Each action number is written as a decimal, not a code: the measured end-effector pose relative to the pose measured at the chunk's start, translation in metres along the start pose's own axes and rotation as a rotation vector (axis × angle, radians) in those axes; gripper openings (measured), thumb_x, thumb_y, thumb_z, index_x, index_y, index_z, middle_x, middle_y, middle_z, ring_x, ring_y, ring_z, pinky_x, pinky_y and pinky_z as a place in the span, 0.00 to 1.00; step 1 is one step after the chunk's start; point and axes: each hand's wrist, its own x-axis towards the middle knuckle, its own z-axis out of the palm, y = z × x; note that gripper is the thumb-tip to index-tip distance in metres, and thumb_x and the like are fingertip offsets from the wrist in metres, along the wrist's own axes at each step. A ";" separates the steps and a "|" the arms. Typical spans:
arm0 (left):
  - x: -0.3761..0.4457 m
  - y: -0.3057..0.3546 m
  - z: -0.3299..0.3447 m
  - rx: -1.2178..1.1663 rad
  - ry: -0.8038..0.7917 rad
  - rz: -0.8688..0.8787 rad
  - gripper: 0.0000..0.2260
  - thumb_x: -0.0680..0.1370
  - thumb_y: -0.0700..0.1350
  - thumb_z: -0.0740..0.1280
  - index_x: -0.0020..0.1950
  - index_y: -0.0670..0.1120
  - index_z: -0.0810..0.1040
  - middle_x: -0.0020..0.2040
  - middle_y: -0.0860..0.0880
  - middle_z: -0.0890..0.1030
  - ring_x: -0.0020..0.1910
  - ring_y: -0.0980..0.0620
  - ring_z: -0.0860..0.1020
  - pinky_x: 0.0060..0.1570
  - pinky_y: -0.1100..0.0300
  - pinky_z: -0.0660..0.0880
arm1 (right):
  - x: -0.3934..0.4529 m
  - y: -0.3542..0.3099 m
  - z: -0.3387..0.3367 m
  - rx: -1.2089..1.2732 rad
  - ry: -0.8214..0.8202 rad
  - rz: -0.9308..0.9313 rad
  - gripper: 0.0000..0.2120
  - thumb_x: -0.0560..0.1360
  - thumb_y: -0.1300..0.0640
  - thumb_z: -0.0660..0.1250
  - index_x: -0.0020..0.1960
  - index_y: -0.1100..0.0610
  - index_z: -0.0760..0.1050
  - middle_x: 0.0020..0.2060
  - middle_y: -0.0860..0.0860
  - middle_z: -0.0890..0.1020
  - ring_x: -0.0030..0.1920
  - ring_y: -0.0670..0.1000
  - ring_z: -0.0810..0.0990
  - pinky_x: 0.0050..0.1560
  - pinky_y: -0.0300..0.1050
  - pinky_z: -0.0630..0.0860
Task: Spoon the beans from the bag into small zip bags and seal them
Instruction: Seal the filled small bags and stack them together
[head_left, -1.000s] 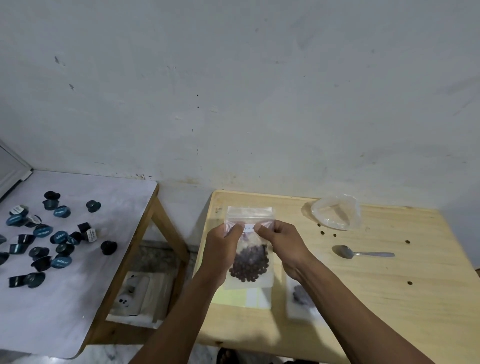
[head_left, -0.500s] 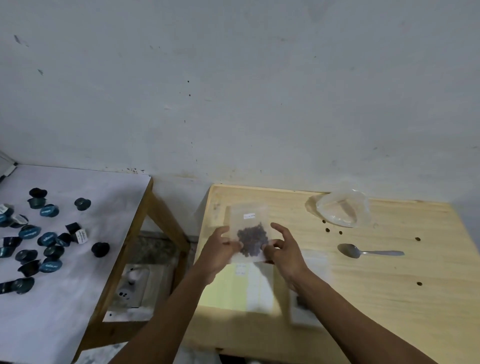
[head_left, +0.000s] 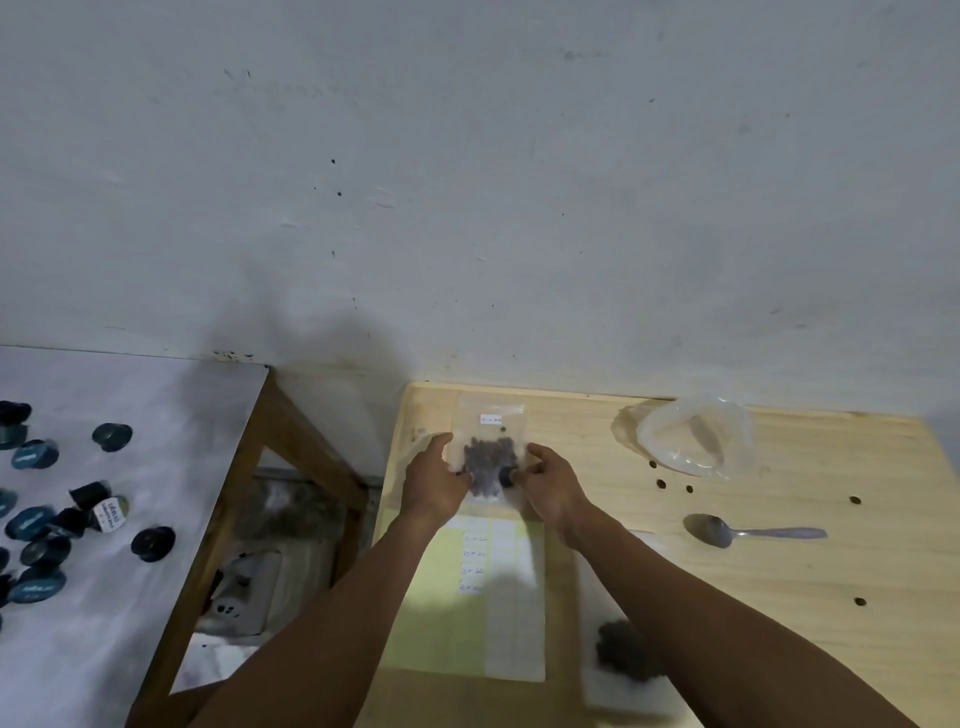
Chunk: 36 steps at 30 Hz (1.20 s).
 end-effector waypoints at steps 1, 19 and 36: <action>0.002 -0.002 0.001 0.018 0.003 0.000 0.29 0.74 0.41 0.73 0.73 0.48 0.68 0.63 0.40 0.78 0.58 0.44 0.77 0.56 0.55 0.75 | 0.002 0.001 0.000 0.006 0.002 0.009 0.29 0.78 0.62 0.66 0.76 0.58 0.61 0.50 0.55 0.79 0.41 0.51 0.78 0.39 0.45 0.79; -0.129 0.002 0.082 -0.016 -0.366 0.051 0.15 0.78 0.48 0.66 0.64 0.50 0.76 0.57 0.48 0.81 0.50 0.52 0.81 0.50 0.62 0.75 | -0.109 0.090 -0.125 -0.531 0.254 -0.078 0.23 0.76 0.58 0.67 0.70 0.59 0.70 0.56 0.57 0.75 0.49 0.52 0.77 0.50 0.40 0.69; -0.166 0.015 0.086 -0.327 -0.152 -0.010 0.05 0.81 0.45 0.63 0.57 0.49 0.75 0.48 0.53 0.78 0.40 0.61 0.76 0.32 0.73 0.70 | -0.131 0.093 -0.106 0.175 0.166 -0.023 0.09 0.79 0.56 0.67 0.41 0.58 0.74 0.32 0.56 0.75 0.33 0.54 0.73 0.38 0.50 0.71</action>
